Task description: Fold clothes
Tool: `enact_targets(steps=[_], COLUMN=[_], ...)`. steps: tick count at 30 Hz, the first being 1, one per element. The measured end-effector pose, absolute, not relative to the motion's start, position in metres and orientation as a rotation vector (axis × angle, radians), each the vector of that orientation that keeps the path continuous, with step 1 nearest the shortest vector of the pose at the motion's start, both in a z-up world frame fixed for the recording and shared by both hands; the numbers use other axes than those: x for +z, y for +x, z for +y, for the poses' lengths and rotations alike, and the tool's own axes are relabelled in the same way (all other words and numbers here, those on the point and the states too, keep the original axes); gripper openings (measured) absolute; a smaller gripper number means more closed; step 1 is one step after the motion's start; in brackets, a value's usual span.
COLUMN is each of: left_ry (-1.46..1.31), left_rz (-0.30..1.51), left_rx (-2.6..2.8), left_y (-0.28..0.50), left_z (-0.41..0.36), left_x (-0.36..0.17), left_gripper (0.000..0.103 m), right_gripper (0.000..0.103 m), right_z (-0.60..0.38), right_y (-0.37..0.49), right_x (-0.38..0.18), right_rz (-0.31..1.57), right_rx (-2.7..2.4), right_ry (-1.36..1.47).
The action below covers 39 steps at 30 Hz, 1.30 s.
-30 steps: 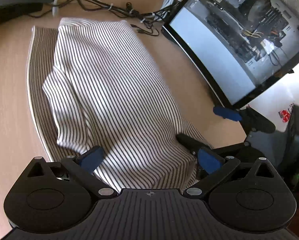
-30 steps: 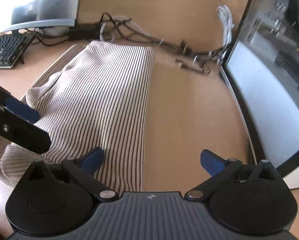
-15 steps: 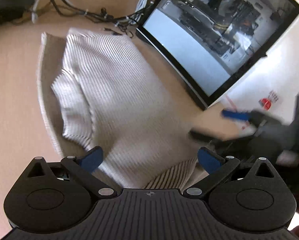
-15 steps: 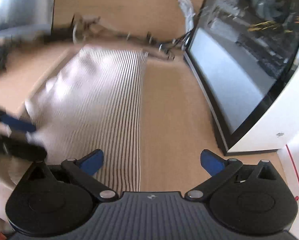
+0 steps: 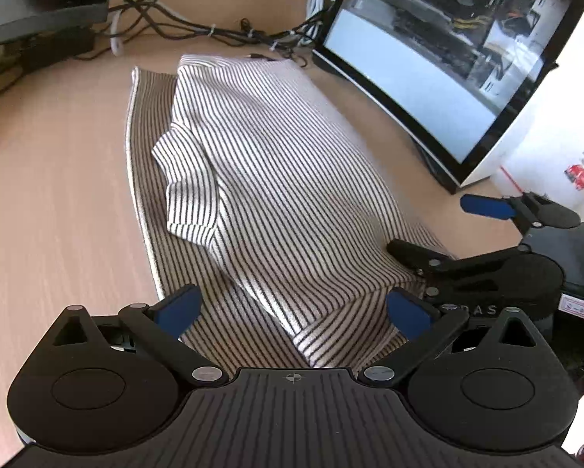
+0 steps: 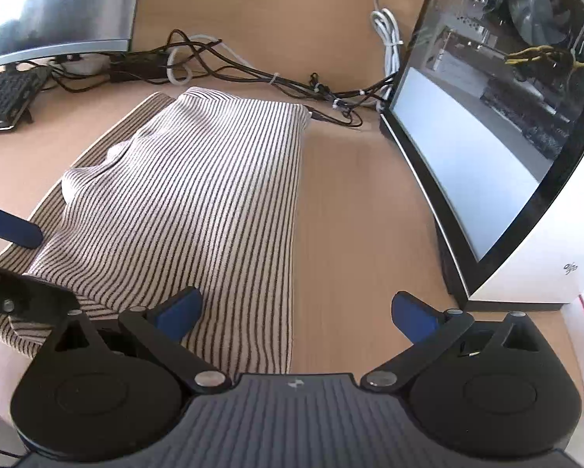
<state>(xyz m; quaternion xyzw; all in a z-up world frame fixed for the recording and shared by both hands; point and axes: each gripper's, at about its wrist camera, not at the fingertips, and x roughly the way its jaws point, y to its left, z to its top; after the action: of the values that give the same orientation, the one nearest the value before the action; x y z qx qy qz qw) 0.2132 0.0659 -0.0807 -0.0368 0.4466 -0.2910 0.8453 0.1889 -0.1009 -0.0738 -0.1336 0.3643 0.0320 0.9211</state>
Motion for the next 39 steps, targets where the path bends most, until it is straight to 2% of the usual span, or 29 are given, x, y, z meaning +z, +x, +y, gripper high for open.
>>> enact_targets(steps=[5, 9, 17, 22, 23, 25, 26, 33, 39], left_ry=[-0.043, -0.027, -0.024, -0.038, -0.029, -0.019, -0.013, -0.11, -0.401], left_rz=[0.95, 0.95, 0.896, 0.895, 0.89, 0.875, 0.864, 0.861, 0.892], left_rx=[-0.547, -0.469, -0.269, -0.129, -0.11, -0.096, -0.095, -0.142, -0.366], left_y=[0.194, 0.181, 0.157, 0.145, 0.142, 0.136, 0.132, 0.127, 0.154], left_z=[0.051, 0.043, 0.068, 0.104, 0.109, 0.116, 0.118, 0.124, 0.121], left_x=[-0.079, -0.076, -0.063, -0.063, -0.061, -0.058, -0.057, -0.055, -0.057], left_gripper=[0.103, 0.103, 0.103, 0.103, 0.103, 0.103, 0.103, 0.103, 0.103], right_gripper=[0.103, 0.103, 0.103, 0.095, 0.09, 0.063, 0.061, 0.061, 0.061], right_z=[-0.111, -0.12, -0.136, -0.137, -0.136, -0.134, -0.131, -0.103, -0.115], right_y=[0.172, 0.175, 0.16, 0.155, 0.155, 0.155, 0.151, 0.123, 0.161], right_x=[-0.075, -0.069, -0.044, -0.062, -0.06, -0.047, -0.041, -0.038, -0.011], right_rz=[0.648, 0.642, 0.54, 0.567, 0.565, 0.567, 0.553, 0.488, 0.517], right_rx=[0.13, 0.195, 0.285, 0.34, 0.354, 0.431, 0.475, 0.739, 0.637], right_ry=[-0.389, -0.397, -0.4, -0.47, -0.473, -0.468, -0.475, -0.635, -0.433])
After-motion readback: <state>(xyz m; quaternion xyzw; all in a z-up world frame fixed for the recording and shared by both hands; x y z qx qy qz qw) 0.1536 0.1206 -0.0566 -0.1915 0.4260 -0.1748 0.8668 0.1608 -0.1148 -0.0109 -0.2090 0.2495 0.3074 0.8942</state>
